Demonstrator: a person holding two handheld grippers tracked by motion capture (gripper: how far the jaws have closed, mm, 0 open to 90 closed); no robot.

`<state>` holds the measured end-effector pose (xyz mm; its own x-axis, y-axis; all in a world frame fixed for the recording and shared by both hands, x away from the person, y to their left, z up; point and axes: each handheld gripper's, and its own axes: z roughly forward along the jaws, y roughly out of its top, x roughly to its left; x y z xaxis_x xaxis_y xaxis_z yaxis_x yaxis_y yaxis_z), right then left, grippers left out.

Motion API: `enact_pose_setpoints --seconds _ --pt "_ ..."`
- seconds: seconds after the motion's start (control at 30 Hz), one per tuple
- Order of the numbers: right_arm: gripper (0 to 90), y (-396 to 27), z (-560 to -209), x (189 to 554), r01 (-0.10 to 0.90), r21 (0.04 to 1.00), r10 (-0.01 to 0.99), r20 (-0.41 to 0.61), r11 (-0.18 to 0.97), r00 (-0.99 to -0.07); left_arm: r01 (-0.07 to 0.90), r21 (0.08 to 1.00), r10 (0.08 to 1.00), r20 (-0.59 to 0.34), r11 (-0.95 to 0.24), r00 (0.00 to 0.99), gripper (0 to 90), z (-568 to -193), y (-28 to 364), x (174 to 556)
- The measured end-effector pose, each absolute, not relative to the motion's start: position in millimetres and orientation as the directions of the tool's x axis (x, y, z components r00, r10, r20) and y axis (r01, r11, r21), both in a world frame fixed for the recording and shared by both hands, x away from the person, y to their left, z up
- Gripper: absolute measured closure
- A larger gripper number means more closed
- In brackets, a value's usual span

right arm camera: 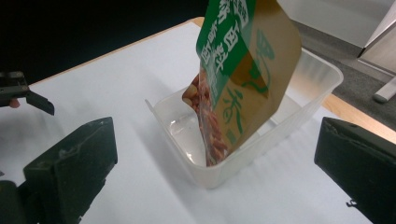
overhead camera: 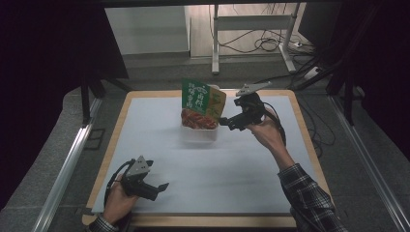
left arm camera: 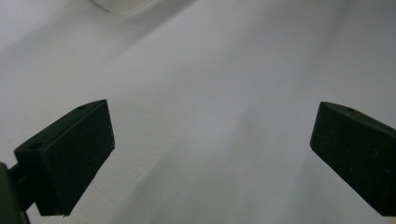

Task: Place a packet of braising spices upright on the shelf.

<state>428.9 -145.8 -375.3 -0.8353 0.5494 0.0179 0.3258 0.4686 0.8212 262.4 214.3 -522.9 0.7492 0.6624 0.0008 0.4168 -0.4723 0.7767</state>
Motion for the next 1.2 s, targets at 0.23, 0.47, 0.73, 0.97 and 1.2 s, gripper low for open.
enact_pose_setpoints --seconds 0.23,0.47,0.73,0.97,1.2 --pt "0.0 -152.6 -381.2 422.7 0.332 0.819 0.558 0.018 0.468 -0.830 0.416 0.775 0.662 0.004 -0.476 0.749 0.0 -523.1 214.2 262.5" --pt "0.0 -158.2 -391.3 414.9 0.332 0.815 0.563 0.008 0.476 -0.826 0.414 0.775 0.662 0.008 -0.478 0.749 0.0 -523.2 214.1 262.4" --pt "0.0 -163.9 -400.7 406.2 0.327 0.816 0.571 -0.004 0.476 -0.821 0.411 0.776 0.661 0.010 -0.478 0.750 0.0 -523.1 214.2 262.3" --pt "0.0 -165.0 -410.7 398.1 0.326 0.795 0.571 -0.030 0.511 -0.820 0.411 0.773 0.659 0.011 -0.482 0.752 0.0 -523.4 213.7 262.2" --pt "0.0 -169.2 -420.4 390.5 0.328 0.791 0.571 -0.033 0.517 -0.820 0.409 0.770 0.656 0.015 -0.489 0.755 0.0 -523.5 213.1 262.1"
